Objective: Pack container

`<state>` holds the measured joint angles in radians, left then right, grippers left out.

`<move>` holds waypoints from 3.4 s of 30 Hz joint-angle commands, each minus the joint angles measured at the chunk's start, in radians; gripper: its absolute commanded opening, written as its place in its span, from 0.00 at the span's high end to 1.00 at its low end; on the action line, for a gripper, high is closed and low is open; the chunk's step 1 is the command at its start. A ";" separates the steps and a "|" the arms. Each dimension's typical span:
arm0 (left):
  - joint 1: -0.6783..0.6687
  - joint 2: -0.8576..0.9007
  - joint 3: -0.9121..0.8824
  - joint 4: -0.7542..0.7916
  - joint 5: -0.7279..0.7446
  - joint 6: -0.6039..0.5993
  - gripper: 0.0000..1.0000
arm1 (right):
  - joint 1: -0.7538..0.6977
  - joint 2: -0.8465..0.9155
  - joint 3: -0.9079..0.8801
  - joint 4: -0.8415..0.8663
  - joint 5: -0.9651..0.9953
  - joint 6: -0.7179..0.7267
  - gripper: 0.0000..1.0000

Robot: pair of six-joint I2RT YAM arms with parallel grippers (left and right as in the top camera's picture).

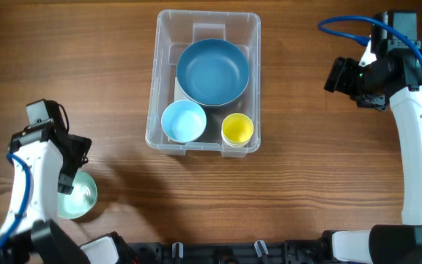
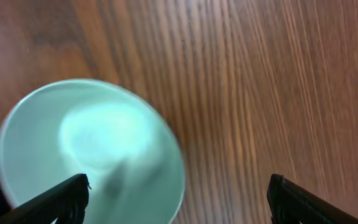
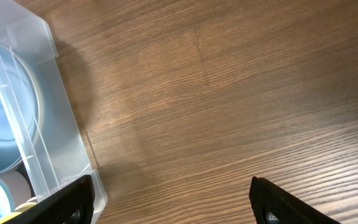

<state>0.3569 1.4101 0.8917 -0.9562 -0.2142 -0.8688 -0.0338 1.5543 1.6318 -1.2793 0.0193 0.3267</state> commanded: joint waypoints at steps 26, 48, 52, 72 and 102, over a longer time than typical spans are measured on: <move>-0.087 0.223 0.277 -0.085 0.065 0.159 0.96 | 0.000 0.014 -0.004 0.000 -0.012 -0.013 0.19; -0.918 0.360 0.790 -0.215 0.110 0.469 0.96 | 0.001 0.014 -0.004 -0.001 -0.020 -0.012 0.19; -0.922 0.443 0.790 -0.219 0.136 0.470 0.96 | 0.001 0.014 -0.004 -0.001 -0.020 -0.013 0.19; -0.858 0.428 0.791 -0.411 0.091 0.472 0.80 | 0.003 0.019 -0.004 0.009 -0.020 -0.018 0.67; -0.409 0.419 0.790 -0.283 0.146 0.443 0.96 | 0.244 0.475 -0.004 0.518 -0.266 -0.066 0.95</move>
<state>-0.0559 1.8118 1.6730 -1.2377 -0.0822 -0.4168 0.1917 2.0163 1.6310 -0.7856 -0.1619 0.2806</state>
